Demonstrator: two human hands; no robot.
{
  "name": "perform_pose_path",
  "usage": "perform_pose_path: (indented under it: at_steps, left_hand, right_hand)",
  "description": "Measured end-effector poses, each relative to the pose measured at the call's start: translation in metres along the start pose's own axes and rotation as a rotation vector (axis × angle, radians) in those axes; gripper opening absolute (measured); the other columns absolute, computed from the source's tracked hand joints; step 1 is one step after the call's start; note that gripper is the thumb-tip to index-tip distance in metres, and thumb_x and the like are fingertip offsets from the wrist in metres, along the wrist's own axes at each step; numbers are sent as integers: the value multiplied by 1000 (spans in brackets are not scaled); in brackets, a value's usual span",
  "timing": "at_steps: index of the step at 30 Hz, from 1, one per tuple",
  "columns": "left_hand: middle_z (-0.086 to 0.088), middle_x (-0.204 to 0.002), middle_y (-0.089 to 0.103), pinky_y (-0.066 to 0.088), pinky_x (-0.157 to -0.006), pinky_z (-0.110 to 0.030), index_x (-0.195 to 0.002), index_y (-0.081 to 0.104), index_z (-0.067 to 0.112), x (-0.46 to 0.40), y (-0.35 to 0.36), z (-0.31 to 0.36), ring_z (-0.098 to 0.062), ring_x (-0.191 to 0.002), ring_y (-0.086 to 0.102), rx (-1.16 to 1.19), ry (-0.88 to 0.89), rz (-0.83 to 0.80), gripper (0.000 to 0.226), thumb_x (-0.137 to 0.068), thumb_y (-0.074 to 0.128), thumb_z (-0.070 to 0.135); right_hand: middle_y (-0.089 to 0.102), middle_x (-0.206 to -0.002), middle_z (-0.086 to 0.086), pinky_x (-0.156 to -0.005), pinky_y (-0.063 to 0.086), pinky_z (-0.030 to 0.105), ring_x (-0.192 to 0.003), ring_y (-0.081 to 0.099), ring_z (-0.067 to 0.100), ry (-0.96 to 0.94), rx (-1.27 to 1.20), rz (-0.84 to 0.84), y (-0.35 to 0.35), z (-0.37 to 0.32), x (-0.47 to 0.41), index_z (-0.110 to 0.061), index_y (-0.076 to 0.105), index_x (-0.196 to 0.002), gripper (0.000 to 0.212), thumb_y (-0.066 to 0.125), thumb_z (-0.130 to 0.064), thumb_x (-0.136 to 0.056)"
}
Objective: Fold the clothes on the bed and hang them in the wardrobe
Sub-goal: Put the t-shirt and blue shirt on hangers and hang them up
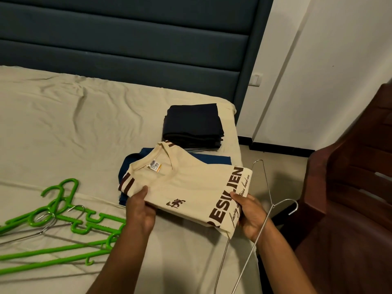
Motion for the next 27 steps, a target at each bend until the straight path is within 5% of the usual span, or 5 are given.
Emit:
perform_pose_path:
  at_steps: [4,8,16,20,27]
  left_hand:
    - [-11,-127,66,50,-99,-49,-129,61,17,10,-29,-1,-28,-112,64,53,31,27,39,-94,57,0]
    - [-4,-106,76,54,-88,-45,-110,68,24,21,-23,12,-23,-101,68,12,45,-40,22,-95,60,12]
    - [-14,-115,69,56,-72,-38,-128,63,9,19,-15,50,-31,-103,67,-172,103,-9,38,-91,65,1]
    - [-8,-107,71,59,-67,-32,-116,66,10,37,-5,89,-24,-94,68,-194,211,-78,26,-94,60,0]
    - [-11,-120,69,61,-78,-32,-133,59,7,86,-40,177,-22,-103,69,-268,356,-150,38,-95,58,3]
  right_hand:
    - [73,-105,20,-57,61,39,-73,73,27,31,13,-3,0,14,6,-6,66,-114,21,58,-2,-94]
    - [74,-103,20,-52,60,39,-71,73,28,108,11,54,-12,30,10,-5,63,-120,26,60,-4,-93]
    - [76,-84,12,-47,57,36,-63,73,23,58,-1,25,-6,16,19,-6,63,-119,24,58,-4,-95]
    - [76,-92,14,-52,59,39,-69,74,25,15,-7,-57,16,3,35,-6,64,-117,24,57,-3,-95]
    - [73,-107,16,-69,62,44,-83,72,27,17,63,-233,81,2,75,-9,65,-118,25,59,-5,-94]
Point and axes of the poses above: each hand's wrist, its own x-axis away from the middle knuckle, its own y-axis out of the palm, z = x × y, the point moved 8 cm from there along -x, towards the middle knuckle
